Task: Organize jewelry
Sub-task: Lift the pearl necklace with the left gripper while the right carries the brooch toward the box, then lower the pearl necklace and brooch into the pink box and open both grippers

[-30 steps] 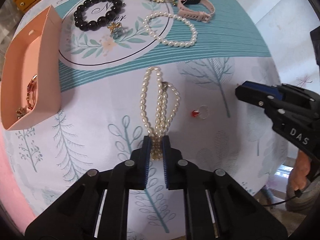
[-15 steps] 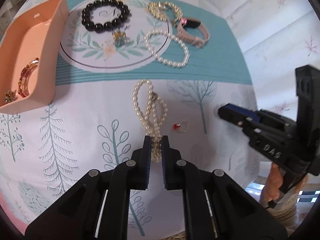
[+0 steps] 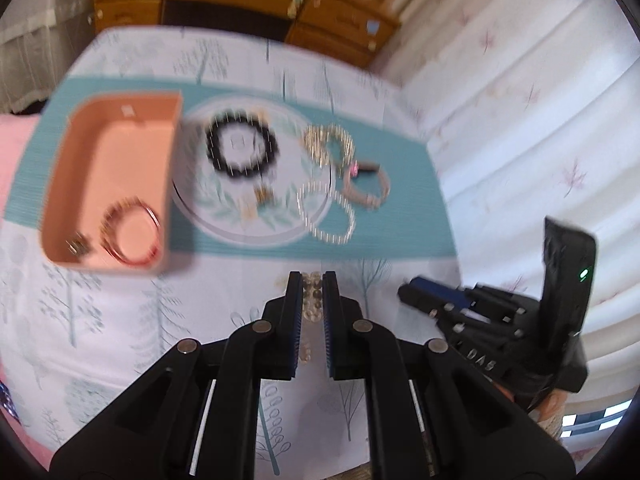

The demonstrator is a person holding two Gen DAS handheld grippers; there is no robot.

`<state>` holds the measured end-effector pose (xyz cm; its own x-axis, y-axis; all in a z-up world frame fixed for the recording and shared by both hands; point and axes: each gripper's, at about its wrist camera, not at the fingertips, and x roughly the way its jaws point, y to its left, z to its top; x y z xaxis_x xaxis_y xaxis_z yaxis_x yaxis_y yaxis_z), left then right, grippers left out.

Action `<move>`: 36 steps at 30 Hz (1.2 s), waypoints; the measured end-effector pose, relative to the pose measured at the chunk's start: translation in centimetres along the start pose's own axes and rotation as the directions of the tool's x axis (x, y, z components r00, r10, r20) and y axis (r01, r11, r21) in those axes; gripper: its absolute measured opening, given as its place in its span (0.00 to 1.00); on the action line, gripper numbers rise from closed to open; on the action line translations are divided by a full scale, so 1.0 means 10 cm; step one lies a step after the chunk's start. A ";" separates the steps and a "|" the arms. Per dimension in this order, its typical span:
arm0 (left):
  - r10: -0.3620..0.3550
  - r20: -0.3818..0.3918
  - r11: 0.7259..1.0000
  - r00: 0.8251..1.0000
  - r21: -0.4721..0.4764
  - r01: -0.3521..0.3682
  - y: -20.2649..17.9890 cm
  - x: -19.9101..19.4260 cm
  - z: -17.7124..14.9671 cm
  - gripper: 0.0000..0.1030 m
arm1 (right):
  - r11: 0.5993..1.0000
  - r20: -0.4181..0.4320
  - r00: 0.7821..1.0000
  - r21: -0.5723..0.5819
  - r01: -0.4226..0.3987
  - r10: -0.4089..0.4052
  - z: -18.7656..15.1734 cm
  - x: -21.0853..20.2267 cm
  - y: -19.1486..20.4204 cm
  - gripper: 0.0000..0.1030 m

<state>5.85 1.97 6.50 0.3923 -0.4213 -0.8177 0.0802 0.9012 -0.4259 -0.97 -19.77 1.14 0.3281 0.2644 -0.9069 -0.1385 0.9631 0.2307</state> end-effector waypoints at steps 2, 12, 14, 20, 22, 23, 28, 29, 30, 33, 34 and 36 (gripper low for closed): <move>-0.006 0.048 1.000 0.999 -0.004 0.006 0.02 -0.22 0.08 0.07 | 1.000 0.018 1.000 -0.020 -0.005 0.006 0.09 -0.09 0.13 0.17; 0.018 0.275 1.000 0.961 -0.012 -0.015 0.22 -1.31 0.48 0.07 | 0.987 0.116 0.990 -0.151 -0.059 0.077 0.59 -0.49 1.01 0.17; 0.036 0.317 0.999 0.948 -0.014 -0.033 0.28 -1.51 0.56 0.07 | 0.983 0.129 0.988 -0.173 -0.067 0.090 0.70 -0.51 1.20 0.17; 0.088 0.359 0.996 0.929 -0.048 -0.076 0.54 -1.73 0.75 0.07 | 0.975 0.123 0.984 -0.195 -0.102 0.127 1.11 -0.32 1.72 0.17; 0.097 0.341 0.995 0.935 -0.066 -0.079 0.67 -1.65 0.81 0.07 | 0.974 0.102 0.985 -0.195 -0.118 0.139 1.23 -0.16 1.86 0.17; 0.115 0.332 0.993 0.936 -0.075 -0.096 0.75 -1.59 0.85 0.07 | 0.973 0.091 0.986 -0.195 -0.123 0.142 1.29 -0.07 1.94 0.17; 0.151 0.258 0.985 0.954 -0.121 -0.123 1.14 -1.12 0.93 0.07 | 0.977 0.020 0.993 -0.185 -0.109 0.114 1.52 0.50 2.19 0.17; 0.158 0.241 0.983 0.958 -0.130 -0.130 1.22 -1.00 0.93 0.07 | 0.978 0.007 0.994 -0.182 -0.105 0.108 1.55 0.62 2.22 0.17; 0.165 0.227 0.981 0.960 -0.136 -0.136 1.28 -0.89 0.94 0.07 | 0.978 -0.011 0.995 -0.181 -0.099 0.099 1.59 0.74 2.25 0.17; 0.183 0.181 0.976 0.966 -0.149 -0.157 1.47 -0.57 0.94 0.07 | 0.980 -0.050 0.996 -0.181 -0.085 0.077 1.65 1.09 2.28 0.17; 0.184 0.165 0.975 0.969 -0.153 -0.160 1.53 -0.48 0.94 0.07 | 0.980 -0.058 0.996 -0.179 -0.082 0.072 1.66 1.18 2.27 0.17; 0.191 0.141 0.973 0.971 -0.156 -0.169 1.62 -0.31 0.94 0.07 | 0.982 -0.082 0.995 -0.175 -0.073 0.059 1.70 1.37 2.30 0.18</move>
<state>14.51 18.83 5.82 0.5254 -0.2226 -0.8212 -0.1309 0.9325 -0.3365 16.19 6.80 0.04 0.2418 0.3160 -0.9174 -0.3234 0.9177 0.2309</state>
